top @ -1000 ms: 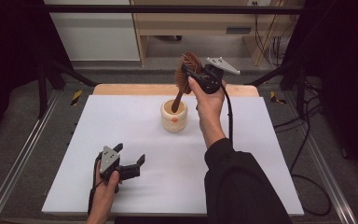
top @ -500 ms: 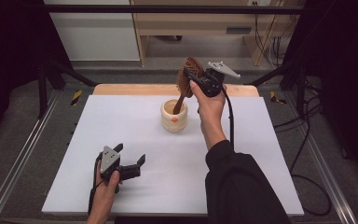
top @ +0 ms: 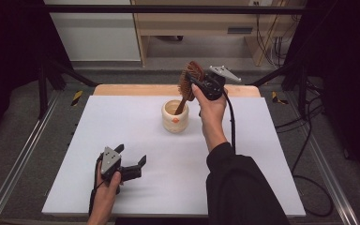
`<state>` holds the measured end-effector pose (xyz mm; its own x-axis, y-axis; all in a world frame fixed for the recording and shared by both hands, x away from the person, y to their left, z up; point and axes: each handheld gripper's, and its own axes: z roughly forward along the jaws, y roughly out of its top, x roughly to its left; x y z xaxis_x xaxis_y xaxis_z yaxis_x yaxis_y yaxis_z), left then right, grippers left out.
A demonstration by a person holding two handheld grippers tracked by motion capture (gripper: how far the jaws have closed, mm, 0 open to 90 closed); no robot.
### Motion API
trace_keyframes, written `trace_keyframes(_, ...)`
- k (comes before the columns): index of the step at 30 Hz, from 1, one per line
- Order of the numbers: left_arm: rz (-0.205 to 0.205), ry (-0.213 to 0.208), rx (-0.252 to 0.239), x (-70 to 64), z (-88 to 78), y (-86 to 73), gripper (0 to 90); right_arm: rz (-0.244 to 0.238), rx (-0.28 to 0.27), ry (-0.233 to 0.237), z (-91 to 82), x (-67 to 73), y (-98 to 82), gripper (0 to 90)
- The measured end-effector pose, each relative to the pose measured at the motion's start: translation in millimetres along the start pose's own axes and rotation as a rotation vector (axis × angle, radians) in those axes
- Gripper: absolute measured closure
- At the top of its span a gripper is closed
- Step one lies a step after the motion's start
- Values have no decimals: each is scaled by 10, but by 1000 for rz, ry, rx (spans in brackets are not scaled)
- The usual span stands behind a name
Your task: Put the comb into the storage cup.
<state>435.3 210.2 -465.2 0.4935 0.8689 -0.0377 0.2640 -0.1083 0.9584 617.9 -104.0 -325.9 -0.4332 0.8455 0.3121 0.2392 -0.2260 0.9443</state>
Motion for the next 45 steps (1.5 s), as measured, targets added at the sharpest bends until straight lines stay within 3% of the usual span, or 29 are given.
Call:
trace_keyframes(8,-1,-1,-1,1,-1,0,37,23,2,4,14,-30,-49,509)
trace_keyframes(45,5,1,-24,6,-21,16,37,38,25,10,72,-60,-136,507)
